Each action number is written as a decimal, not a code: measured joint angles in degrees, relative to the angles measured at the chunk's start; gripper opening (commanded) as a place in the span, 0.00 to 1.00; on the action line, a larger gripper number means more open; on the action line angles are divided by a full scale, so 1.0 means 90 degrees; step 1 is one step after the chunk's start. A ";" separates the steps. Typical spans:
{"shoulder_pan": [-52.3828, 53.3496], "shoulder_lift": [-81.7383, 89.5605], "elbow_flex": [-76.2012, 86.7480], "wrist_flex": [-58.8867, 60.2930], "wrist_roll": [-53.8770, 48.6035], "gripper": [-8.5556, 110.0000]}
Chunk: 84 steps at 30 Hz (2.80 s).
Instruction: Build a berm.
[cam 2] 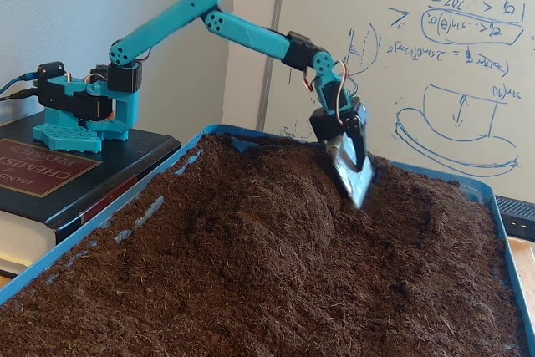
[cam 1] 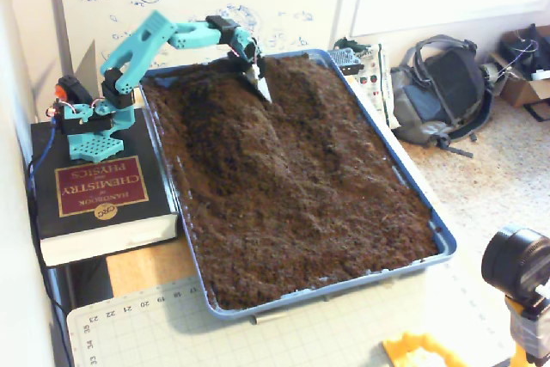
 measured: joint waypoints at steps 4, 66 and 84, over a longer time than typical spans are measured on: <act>-0.0078 0.0547 0.0732 0.0000 0.0000 0.07; 0.2021 1.1172 1.1475 0.0352 -0.2812 0.07; 0.2021 1.1484 1.1719 0.0352 -0.2861 0.07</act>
